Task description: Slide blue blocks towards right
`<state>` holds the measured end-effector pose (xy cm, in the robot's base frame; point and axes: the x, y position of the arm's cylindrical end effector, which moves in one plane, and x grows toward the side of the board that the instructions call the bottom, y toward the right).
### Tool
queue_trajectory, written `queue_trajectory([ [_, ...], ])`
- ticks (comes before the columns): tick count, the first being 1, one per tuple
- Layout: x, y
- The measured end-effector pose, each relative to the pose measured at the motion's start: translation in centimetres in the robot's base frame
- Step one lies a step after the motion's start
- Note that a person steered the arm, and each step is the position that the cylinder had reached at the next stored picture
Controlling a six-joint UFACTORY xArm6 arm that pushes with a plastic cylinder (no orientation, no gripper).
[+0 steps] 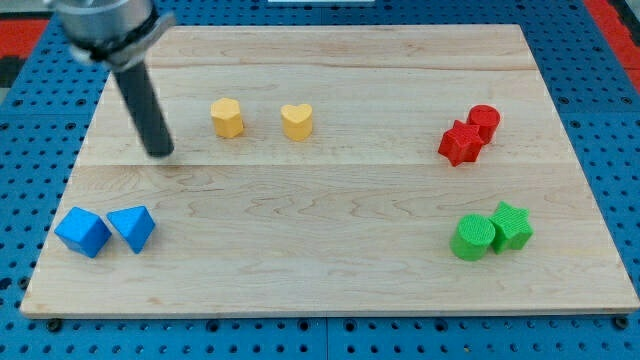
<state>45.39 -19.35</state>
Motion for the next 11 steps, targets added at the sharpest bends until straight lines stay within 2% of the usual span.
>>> queue_trajectory([
  [1,2.7,-3.3],
  [2,3.0,-10.9],
  [3,6.9,-11.1],
  [4,9.5,-8.0],
  [6,9.8,3.3],
  [7,8.7,6.4],
  [11,-0.1,7.4],
])
